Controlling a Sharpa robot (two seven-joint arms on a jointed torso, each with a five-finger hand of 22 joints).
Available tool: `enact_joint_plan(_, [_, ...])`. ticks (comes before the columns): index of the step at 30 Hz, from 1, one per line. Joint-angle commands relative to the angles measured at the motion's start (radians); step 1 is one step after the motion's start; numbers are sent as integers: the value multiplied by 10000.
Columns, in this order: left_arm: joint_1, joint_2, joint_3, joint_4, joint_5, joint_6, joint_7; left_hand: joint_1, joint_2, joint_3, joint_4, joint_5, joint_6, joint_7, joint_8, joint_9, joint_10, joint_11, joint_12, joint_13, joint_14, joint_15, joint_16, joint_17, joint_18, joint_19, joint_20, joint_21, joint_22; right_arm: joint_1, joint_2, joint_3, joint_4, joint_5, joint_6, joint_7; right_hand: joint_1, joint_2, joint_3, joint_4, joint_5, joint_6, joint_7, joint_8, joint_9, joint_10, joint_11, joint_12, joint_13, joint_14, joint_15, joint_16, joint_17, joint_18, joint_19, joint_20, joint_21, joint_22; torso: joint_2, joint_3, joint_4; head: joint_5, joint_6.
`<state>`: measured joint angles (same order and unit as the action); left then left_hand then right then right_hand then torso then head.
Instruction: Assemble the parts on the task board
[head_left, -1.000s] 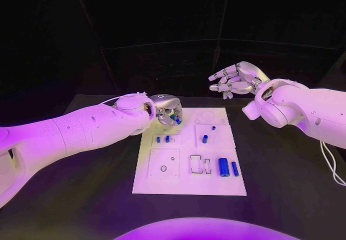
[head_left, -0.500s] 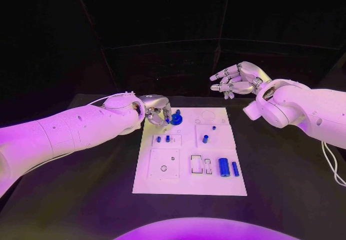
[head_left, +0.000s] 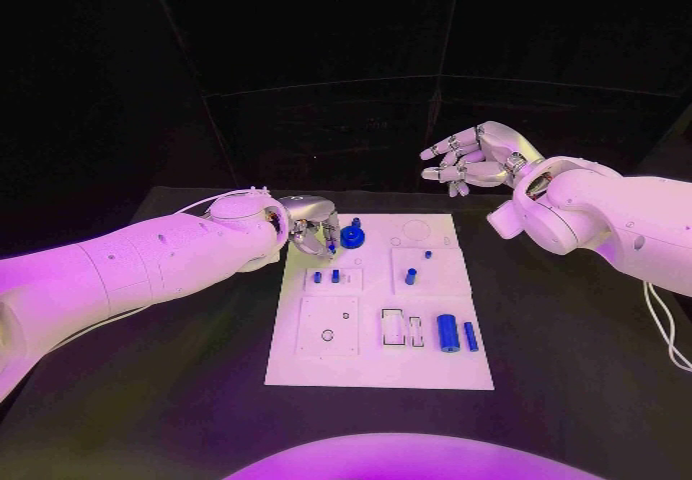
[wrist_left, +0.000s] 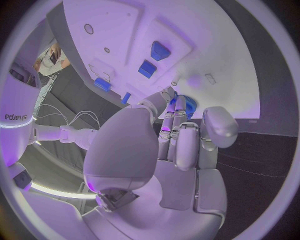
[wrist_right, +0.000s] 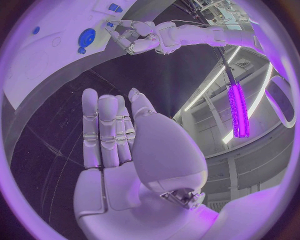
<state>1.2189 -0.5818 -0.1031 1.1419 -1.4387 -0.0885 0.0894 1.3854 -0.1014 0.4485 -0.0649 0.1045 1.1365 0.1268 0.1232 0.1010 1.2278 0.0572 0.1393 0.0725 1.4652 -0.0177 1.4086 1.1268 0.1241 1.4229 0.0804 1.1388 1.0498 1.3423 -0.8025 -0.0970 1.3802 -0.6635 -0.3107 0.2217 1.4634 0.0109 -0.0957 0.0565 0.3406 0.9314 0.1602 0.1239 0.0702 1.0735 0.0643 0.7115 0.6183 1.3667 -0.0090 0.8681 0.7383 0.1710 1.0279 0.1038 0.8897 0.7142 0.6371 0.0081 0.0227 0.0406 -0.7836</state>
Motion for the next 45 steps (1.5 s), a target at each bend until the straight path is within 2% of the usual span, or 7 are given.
enact_joint_plan(1, [3,28,5,-30,83,279,-19,-101,-14,57,9,28,50,14,-68,3,68,32,-46,-7,284,-48,44,-12,-163,53,-31,37,1,21,13,6,12,-14,27,102,8,23,63,3,58,-80,-16,26,-14,-67,33,27,-10,64,21,-43,16,69,88,0,-39,-2,0,4,7,6,-20])
enact_joint_plan(16, [-11,99,-65,-82,82,561,-64,-131,-30,56,2,25,62,10,-73,2,86,28,-62,-5,281,-50,41,-25,-160,46,-32,29,-4,21,18,6,16,-14,27,99,0,39,73,19,59,-79,-13,30,-14,-68,35,37,-21,71,23,-45,28,68,95,0,-43,-1,0,-9,8,20,-35])
enact_joint_plan(21, [-12,116,-83,-161,79,639,-128,-132,-32,57,0,25,62,10,-75,2,87,27,-65,-5,281,-50,42,-23,-159,43,-32,23,-12,21,17,6,14,-14,27,100,0,39,73,19,59,-79,-13,30,-14,-68,35,37,-21,71,23,-45,28,68,95,0,-43,-1,-1,-2,2,26,-54])
enact_joint_plan(45, [-13,201,-107,-264,76,667,-89,-200,-103,44,-35,17,32,23,-121,-14,81,41,-133,-7,274,-43,38,-44,-160,28,-31,20,-2,21,26,6,29,-14,34,109,0,39,73,19,59,-79,-13,30,-14,-68,35,37,-21,71,23,-45,28,68,95,0,-43,-1,2,-4,3,29,-75])
